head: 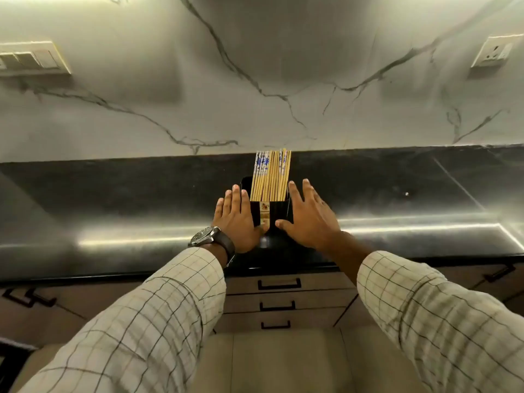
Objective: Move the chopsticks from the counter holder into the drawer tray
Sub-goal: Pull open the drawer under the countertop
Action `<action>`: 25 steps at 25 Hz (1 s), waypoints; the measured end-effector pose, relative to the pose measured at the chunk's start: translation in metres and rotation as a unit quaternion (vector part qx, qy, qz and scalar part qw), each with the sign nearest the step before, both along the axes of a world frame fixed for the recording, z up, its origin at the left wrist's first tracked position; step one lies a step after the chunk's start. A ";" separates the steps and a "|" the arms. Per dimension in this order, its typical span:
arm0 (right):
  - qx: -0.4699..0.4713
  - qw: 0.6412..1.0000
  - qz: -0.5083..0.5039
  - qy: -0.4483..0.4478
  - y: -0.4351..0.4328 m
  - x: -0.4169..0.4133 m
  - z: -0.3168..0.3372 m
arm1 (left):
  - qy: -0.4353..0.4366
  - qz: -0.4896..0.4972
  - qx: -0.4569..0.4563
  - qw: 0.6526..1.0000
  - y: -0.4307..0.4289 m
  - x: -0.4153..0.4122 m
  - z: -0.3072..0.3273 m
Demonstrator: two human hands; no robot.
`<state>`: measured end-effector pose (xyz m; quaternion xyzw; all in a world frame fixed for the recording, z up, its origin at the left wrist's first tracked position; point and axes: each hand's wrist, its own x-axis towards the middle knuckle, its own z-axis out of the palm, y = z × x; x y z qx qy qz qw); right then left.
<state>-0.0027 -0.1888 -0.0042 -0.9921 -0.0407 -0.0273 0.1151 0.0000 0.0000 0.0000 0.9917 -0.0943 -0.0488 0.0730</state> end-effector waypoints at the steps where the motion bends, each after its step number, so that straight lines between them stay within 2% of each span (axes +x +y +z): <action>1: 0.003 1.000 -0.002 0.011 0.002 -0.006 -0.009 | 0.020 -0.006 0.018 1.000 0.001 -0.004 -0.008; 6: 0.019 0.999 0.015 0.028 0.005 -0.046 -0.065 | 0.089 -0.025 0.015 0.996 0.008 -0.037 -0.060; 12: 0.040 0.998 0.055 0.011 0.023 -0.081 -0.113 | 0.088 -0.059 -0.061 0.992 0.007 -0.095 -0.132; 14: 0.048 0.996 0.064 0.032 0.026 -0.095 -0.132 | 0.106 -0.058 -0.075 0.990 0.007 -0.108 -0.153; 16: 0.085 0.992 0.031 0.093 0.028 -0.107 -0.151 | 0.149 -0.017 -0.100 0.984 0.005 -0.114 -0.166; 18: 0.158 0.974 -0.052 0.151 0.031 -0.114 -0.166 | 0.203 0.066 -0.151 0.965 -0.001 -0.111 -0.171; 19: 0.194 0.961 -0.100 0.170 0.034 -0.116 -0.172 | 0.227 0.123 -0.214 0.942 -0.006 -0.107 -0.171; 21: 0.267 0.925 -0.190 0.191 0.040 -0.113 -0.184 | 0.277 0.241 -0.369 0.854 -0.014 -0.096 -0.173; 22: 0.319 0.895 -0.240 0.201 0.042 -0.110 -0.189 | 0.296 0.297 -0.419 0.805 -0.015 -0.090 -0.175; 23: 0.383 0.848 -0.299 0.212 0.043 -0.106 -0.196 | 0.317 0.348 -0.463 0.751 -0.017 -0.084 -0.178; 25: 0.529 0.705 -0.415 0.226 0.043 -0.095 -0.208 | 0.338 0.428 -0.534 0.646 -0.020 -0.074 -0.187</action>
